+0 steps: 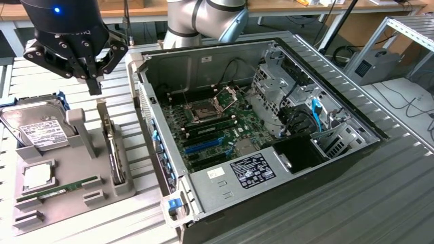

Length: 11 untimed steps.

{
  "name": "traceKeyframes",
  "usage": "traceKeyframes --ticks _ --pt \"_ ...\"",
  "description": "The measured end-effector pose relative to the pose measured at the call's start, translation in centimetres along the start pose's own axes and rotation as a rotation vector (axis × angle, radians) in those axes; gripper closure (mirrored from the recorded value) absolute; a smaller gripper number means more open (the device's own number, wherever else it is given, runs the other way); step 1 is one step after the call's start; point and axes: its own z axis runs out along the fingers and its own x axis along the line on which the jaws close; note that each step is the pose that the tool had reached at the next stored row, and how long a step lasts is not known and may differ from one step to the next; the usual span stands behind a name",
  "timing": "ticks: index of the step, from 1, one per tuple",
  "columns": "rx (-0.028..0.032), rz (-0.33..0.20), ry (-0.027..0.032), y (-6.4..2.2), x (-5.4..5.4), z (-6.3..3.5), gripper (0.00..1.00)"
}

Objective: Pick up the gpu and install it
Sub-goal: 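Reach for the gpu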

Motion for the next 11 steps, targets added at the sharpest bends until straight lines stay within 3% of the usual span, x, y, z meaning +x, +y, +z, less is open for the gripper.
traceKeyframes --ticks 11 --pt "0.0 0.0 0.0 -1.02 -0.08 -0.03 0.89"
